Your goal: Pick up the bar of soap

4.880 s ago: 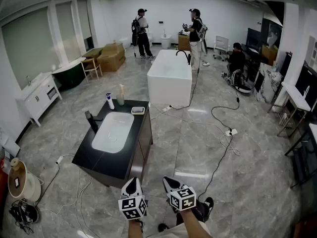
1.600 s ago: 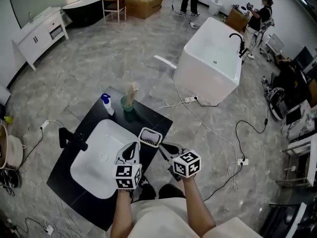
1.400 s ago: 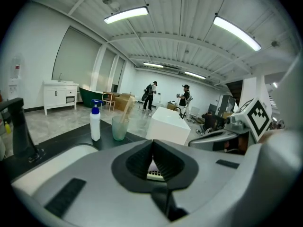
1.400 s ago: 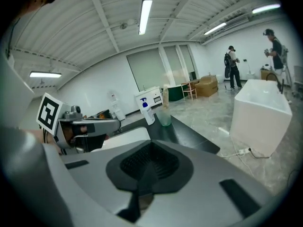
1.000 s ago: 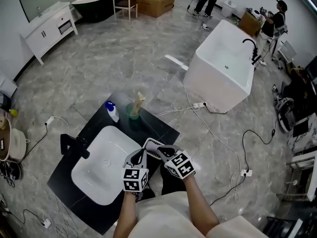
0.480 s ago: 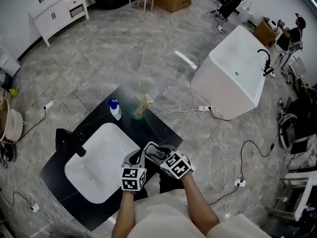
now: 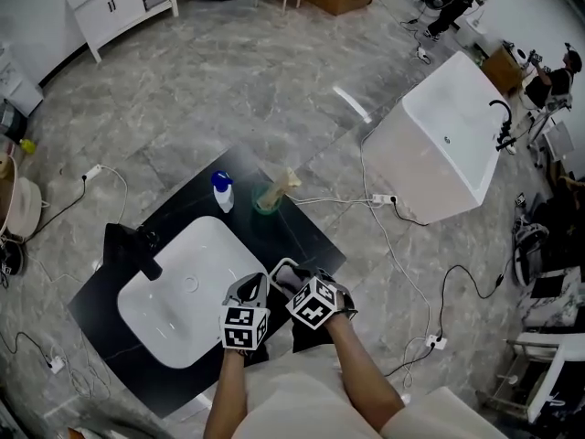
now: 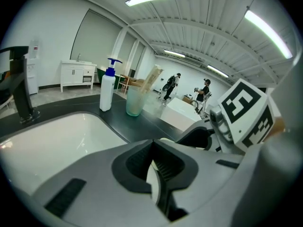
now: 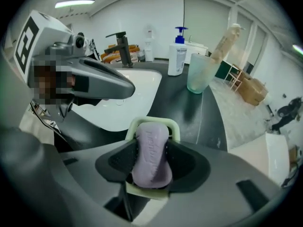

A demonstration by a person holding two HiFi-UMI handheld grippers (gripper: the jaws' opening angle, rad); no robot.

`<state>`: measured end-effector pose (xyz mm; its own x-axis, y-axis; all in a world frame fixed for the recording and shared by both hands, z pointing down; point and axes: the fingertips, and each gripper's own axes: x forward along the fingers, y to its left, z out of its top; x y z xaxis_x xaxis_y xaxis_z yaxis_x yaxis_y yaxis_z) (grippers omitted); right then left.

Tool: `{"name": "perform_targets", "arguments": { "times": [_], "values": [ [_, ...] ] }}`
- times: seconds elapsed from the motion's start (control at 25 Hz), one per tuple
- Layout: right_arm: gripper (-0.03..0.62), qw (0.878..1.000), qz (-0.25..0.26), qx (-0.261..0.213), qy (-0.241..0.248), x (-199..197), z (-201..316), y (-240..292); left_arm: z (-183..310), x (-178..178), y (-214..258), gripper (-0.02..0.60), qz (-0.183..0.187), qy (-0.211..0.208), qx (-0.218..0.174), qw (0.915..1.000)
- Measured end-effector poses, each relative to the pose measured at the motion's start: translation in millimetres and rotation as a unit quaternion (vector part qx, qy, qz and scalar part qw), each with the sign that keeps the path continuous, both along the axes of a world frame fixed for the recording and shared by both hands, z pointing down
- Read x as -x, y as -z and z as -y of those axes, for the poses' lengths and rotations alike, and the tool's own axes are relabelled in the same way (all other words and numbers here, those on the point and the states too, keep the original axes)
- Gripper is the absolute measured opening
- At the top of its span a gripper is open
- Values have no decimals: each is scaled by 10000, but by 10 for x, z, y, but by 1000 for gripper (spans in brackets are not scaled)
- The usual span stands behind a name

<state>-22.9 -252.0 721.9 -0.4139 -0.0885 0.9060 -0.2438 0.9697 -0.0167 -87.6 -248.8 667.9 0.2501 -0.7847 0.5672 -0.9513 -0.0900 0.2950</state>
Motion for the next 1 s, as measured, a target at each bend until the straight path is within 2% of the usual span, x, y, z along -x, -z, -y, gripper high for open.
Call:
{"name": "perform_targets", "arguments": {
  "times": [0.12, 0.24, 0.84, 1.0],
  "values": [
    [199, 9988, -471, -26, 147, -13, 2, -37, 13, 21, -14, 6, -32, 41, 9, 10000],
    [197, 9973, -703, -2, 196, -4, 8, -73, 18, 36, -31, 6, -46, 65, 8, 10000],
    [190, 9998, -54, -87, -147, 62, 65, 9, -42, 70, -11, 6, -97, 107, 10, 9999],
    [190, 9987, 254, -184, -391, 67, 108, 72, -32, 43, 25, 5, -71, 54, -18, 10000]
  ]
}}
